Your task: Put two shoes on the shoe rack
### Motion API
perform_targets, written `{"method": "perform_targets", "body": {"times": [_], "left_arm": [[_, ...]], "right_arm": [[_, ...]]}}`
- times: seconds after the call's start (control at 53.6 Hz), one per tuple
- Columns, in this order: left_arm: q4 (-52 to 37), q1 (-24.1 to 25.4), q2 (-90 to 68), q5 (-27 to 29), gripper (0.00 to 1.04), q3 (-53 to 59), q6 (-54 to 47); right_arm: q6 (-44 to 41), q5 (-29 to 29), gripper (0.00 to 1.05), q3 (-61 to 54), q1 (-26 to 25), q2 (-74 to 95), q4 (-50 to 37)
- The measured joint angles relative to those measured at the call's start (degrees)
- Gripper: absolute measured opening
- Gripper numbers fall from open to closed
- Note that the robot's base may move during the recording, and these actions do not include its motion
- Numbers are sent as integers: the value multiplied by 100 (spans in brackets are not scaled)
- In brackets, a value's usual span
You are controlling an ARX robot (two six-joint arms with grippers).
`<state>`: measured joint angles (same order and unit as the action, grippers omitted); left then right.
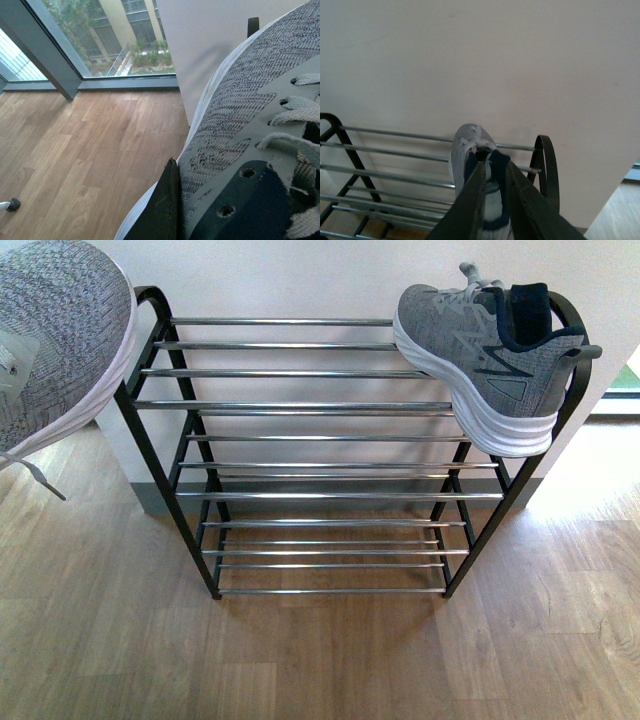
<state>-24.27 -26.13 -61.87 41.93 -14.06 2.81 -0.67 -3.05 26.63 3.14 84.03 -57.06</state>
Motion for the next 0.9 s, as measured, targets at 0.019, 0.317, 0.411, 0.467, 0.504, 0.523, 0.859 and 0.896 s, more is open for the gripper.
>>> {"method": "perform_targets", "body": {"times": [0.019, 0.317, 0.411, 0.467, 0.504, 0.523, 0.859, 0.896], "left_arm": [[0, -2, 0, 0, 2, 0, 0], [0, -2, 0, -7, 2, 0, 0], [0, 0, 0, -2, 2, 0, 0], [0, 0, 0, 4, 2, 0, 0], [0, 0, 0, 7, 2, 0, 0], [0, 0, 0, 7, 2, 0, 0], [0, -2, 0, 7, 2, 0, 0], [0, -2, 0, -4, 2, 0, 0]], "right_arm": [[2, 13, 5, -149, -15, -116, -20], [24, 293, 2, -1241, -313, -1198, -28], [24, 293, 2, -1462, -313, -1504, 57], [24, 293, 1, -1589, -313, -1696, 131], [24, 293, 1, -1663, -313, -1816, 179], [24, 293, 1, -1729, -313, -1932, 232], [24, 293, 1, -2396, -315, -3036, 678], [24, 293, 2, -2435, -315, -3250, 850]]}}
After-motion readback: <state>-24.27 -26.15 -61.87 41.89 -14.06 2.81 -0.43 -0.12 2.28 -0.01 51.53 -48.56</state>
